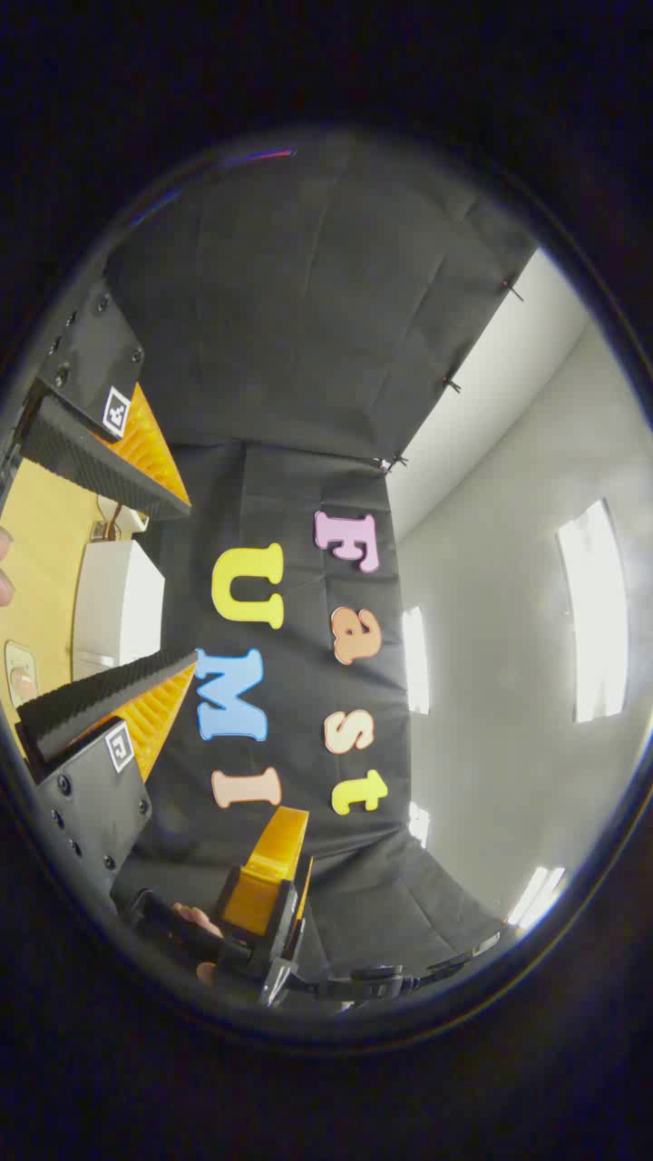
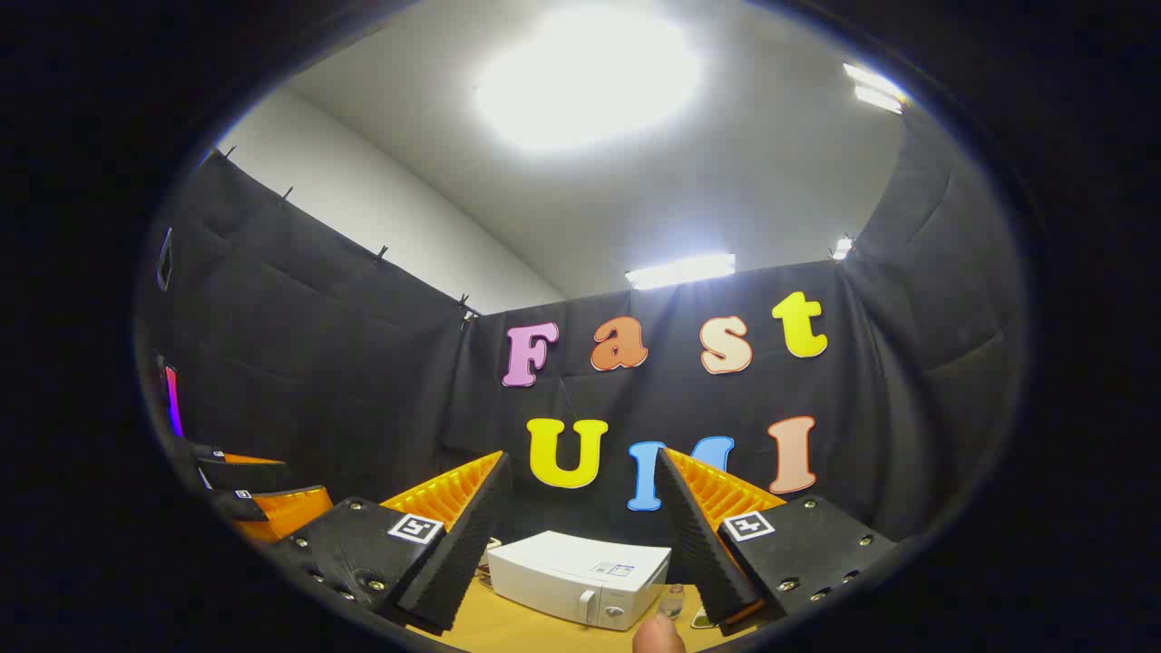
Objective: Open the microwave oven with the left hand, put the food in, and close the microwave oven.
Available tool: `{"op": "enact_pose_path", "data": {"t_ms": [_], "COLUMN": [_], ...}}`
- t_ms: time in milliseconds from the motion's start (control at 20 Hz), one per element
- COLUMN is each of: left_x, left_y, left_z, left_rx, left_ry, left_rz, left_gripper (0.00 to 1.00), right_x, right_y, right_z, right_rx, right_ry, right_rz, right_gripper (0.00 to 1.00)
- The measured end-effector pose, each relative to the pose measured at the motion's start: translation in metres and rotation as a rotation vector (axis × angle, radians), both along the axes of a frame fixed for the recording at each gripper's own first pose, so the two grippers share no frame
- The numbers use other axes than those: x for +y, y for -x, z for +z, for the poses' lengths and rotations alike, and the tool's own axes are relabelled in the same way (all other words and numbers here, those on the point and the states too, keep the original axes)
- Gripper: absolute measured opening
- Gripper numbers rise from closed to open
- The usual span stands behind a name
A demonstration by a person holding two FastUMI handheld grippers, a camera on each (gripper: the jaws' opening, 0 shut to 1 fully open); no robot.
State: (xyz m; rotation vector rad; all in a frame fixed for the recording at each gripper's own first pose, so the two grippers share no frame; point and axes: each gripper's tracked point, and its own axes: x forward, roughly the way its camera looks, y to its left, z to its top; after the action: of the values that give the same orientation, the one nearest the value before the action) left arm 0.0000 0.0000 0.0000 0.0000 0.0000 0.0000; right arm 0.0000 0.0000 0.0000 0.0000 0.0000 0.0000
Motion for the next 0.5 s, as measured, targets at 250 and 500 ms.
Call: {"op": "enact_pose_path", "data": {"t_ms": [250,500], "left_x": [0.004,0.01], "left_y": [0.001,0.004], "left_z": [0.005,-0.004], "left_rx": [-0.021,-0.013], "left_ry": [0.004,0.019], "left_rz": [0.017,0.031], "left_gripper": [0.96,0.97], "right_x": [-0.027,-0.038], "right_y": [0.005,0.014], "right_z": [-0.002,-0.02], "right_rx": [-0.001,0.071], "right_ry": [-0.045,0.17], "right_rz": [-0.114,-0.153], "right_gripper": [0.96,0.96]}}
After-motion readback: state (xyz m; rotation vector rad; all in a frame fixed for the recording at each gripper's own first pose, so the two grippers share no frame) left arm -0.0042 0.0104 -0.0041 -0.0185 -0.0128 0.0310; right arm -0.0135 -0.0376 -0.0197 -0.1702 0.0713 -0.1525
